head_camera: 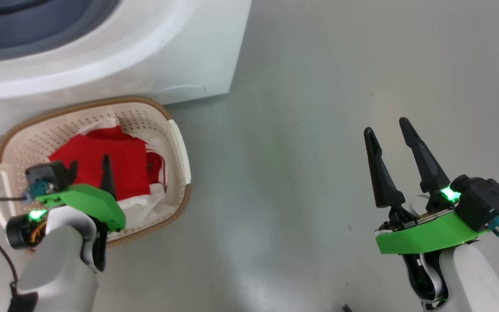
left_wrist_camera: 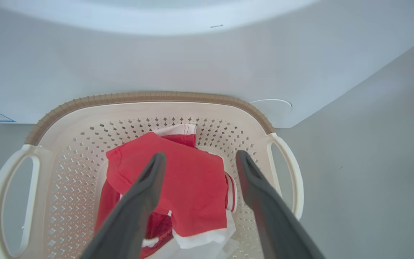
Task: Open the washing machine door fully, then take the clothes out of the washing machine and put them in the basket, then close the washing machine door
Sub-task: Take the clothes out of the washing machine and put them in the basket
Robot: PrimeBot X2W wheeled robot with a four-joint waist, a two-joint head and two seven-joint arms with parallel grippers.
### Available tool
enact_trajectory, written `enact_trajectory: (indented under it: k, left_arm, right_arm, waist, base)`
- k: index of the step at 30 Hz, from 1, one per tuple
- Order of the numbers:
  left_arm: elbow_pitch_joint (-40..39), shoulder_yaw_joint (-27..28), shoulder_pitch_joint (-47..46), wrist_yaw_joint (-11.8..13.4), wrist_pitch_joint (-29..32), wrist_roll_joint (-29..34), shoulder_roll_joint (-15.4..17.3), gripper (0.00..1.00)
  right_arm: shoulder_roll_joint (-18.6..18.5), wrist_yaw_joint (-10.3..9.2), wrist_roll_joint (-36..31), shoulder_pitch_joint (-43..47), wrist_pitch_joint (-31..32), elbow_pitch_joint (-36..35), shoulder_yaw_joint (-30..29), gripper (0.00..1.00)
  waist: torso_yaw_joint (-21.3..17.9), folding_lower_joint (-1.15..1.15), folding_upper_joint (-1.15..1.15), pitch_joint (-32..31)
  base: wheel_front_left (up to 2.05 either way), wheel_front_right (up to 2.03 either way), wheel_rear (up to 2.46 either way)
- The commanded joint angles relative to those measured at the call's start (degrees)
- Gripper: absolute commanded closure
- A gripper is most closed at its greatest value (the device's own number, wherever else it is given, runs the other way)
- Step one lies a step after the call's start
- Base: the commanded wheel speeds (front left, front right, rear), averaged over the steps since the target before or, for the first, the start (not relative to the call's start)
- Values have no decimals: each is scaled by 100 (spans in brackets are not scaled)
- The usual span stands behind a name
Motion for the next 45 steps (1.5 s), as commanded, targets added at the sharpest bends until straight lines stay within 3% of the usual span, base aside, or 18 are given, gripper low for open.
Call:
enact_trajectory:
  k: [1,28,45]
  left_arm:
    - [-205,156,207,-36,-69,70,119,0]
    - [-4186,984,2299,-78,-71,1102,-305,0]
    - [-5678,1261,3466,106,-71,1618,-449,0]
  right_arm:
    - [-48,35,-65,123,-36,-103,61,0]
    - [-48,35,-551,592,-36,87,-300,0]
    - [-48,35,-1060,963,-36,41,-654,0]
  waist:
    - [129,0,0,-197]
    - [600,0,0,-1587]
    - [688,0,0,-2414]
  base:
    - [0,0,0]
    - [0,0,0]
    - [0,0,0]
